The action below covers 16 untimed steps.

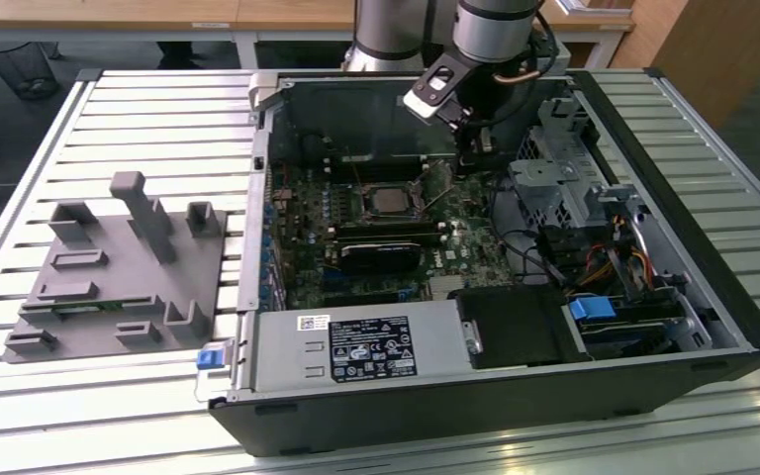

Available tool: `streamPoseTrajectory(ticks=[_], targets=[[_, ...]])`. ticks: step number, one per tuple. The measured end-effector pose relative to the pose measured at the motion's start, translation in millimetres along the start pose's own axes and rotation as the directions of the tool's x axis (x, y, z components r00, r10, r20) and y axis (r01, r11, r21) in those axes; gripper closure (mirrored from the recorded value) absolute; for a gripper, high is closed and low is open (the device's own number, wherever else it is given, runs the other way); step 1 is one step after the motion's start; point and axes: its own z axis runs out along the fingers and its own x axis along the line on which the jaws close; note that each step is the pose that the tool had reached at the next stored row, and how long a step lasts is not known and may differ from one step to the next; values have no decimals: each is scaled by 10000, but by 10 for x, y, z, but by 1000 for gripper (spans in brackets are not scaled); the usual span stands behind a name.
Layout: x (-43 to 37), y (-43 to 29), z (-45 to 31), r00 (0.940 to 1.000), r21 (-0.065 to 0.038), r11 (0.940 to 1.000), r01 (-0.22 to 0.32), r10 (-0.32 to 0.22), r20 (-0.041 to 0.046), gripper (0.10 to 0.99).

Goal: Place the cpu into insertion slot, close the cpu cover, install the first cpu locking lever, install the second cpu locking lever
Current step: 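Close the cpu cover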

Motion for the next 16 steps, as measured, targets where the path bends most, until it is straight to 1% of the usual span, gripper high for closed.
streamPoseTrajectory(ticks=[5,12,16], targets=[[1,-48,5,10000,0,10000,2,-2,-2,980],[2,-87,6,10000,0,10000,1,-1,-2,980],[2,-124,5,10000,-1,10000,1,-1,-2,980]])
